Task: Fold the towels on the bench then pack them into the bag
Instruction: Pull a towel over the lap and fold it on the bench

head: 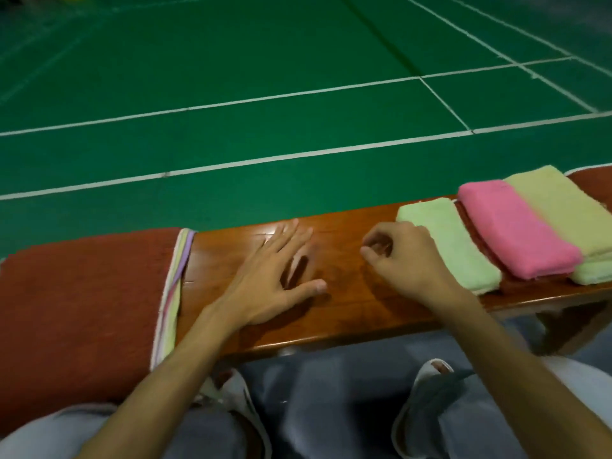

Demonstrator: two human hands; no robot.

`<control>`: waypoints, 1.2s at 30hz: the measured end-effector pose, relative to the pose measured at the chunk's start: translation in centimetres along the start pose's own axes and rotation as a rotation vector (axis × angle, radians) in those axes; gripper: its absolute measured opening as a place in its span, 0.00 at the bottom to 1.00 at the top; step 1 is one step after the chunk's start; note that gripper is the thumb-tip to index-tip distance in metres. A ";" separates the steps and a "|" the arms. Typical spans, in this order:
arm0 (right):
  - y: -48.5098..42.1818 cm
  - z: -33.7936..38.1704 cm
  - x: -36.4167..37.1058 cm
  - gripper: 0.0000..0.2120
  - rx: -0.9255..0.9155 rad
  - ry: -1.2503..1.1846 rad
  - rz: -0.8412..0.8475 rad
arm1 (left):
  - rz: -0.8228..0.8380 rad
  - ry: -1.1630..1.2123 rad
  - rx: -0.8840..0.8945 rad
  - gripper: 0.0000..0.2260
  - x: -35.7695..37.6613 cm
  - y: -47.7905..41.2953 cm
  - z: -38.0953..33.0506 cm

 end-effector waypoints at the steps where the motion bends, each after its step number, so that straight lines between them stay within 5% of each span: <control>1: -0.1 1.8 1.8 0.06 -0.041 -0.050 0.047 | -0.049 0.021 -0.043 0.41 -1.5 2.0 1.8; 6: -0.2 11.0 11.9 0.08 -0.030 -0.366 0.344 | -0.453 0.008 -0.263 0.22 -9.3 11.5 12.2; 9: -1.5 16.4 17.2 0.05 0.044 -0.574 0.416 | -0.687 -0.092 -0.584 0.15 -13.0 16.7 19.3; 13: -2.3 22.3 21.4 0.06 0.140 -0.691 0.461 | -0.831 -0.127 -1.110 0.17 -15.5 22.7 25.6; 16: -2.4 23.9 23.0 0.09 0.203 -0.629 0.400 | -0.900 -0.113 -1.277 0.24 -16.3 25.7 27.7; 21: -3.2 23.9 24.6 0.15 0.219 -0.287 0.179 | -1.042 -0.020 -1.183 0.14 -16.8 27.3 27.3; 25: -3.0 24.4 24.5 0.03 0.145 -0.277 0.190 | -1.078 -0.049 -1.174 0.12 -17.0 27.0 26.8; 31: -2.9 24.2 21.9 0.12 -0.043 -0.372 0.083 | -1.183 -0.214 -0.988 0.12 -18.0 26.0 24.6; 36: -2.5 22.5 17.8 0.06 -0.166 -0.442 -0.053 | -1.211 -0.193 -0.782 0.12 -18.8 23.9 20.8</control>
Point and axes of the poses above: each hand's wrist, its own y-axis away from the middle knuckle, its own x-axis out of the palm, z = x × y, the point moved 3 cm from there along -y, towards the middle knuckle, and after that the axes turned 4 degrees about y, right-handed, at the moved point
